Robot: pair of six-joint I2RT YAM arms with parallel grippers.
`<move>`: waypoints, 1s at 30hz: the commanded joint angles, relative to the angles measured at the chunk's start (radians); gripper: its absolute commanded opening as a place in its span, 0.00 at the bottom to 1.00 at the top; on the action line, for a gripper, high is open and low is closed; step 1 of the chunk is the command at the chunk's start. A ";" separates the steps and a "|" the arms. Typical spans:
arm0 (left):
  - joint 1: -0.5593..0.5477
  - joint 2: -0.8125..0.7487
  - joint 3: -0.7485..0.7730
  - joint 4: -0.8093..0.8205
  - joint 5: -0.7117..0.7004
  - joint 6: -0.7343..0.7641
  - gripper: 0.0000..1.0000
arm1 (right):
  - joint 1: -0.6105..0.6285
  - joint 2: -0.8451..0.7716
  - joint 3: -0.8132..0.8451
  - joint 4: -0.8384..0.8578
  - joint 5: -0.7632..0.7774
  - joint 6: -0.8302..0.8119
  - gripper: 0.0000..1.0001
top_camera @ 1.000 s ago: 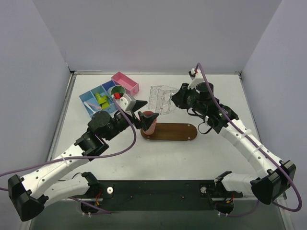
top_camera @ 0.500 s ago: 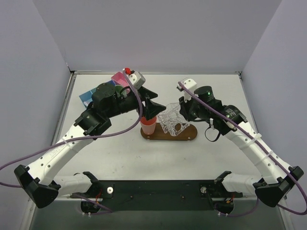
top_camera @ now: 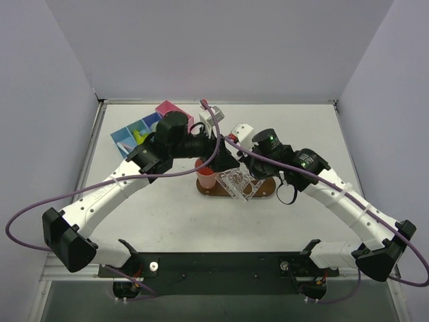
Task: Prepare toiletry sets of a toothbrush and toothpaste on the tray
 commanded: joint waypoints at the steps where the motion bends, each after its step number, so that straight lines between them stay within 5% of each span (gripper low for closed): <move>1: 0.004 -0.014 -0.010 0.002 0.052 -0.046 0.72 | 0.022 0.017 0.054 0.000 0.080 -0.031 0.00; 14: 0.001 -0.041 -0.166 0.162 0.081 -0.161 0.59 | 0.038 0.035 0.059 0.001 0.092 -0.020 0.00; 30: -0.013 -0.011 -0.171 0.165 0.091 -0.205 0.01 | 0.054 0.059 0.049 0.023 0.169 0.000 0.06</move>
